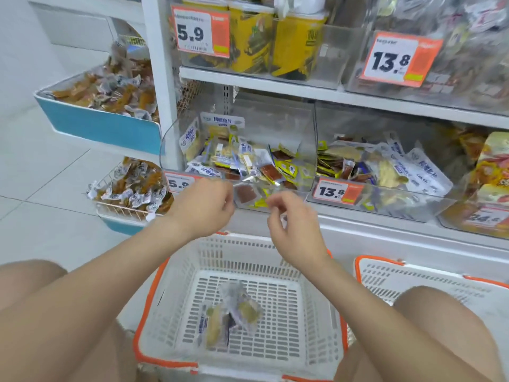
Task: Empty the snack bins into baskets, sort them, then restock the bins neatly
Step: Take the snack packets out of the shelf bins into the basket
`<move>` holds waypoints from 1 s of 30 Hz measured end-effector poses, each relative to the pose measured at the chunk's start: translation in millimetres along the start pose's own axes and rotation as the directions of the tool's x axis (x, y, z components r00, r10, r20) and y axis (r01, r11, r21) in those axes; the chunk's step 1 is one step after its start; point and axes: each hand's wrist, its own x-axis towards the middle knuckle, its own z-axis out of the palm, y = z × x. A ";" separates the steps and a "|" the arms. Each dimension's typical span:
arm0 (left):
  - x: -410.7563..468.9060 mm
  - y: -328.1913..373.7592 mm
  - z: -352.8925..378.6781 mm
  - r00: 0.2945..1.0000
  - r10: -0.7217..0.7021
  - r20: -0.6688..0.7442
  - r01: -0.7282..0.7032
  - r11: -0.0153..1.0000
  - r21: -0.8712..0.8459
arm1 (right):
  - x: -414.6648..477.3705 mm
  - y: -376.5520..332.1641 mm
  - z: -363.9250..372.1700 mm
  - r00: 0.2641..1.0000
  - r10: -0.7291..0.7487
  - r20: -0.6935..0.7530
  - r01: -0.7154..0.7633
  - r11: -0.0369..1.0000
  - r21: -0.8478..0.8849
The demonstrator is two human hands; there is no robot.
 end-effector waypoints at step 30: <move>130.4 -17.1 7.0 0.825 -0.400 0.399 0.469 0.878 -0.089 | 164.5 50.9 29.3 0.740 0.253 0.623 -0.055 0.946 -0.319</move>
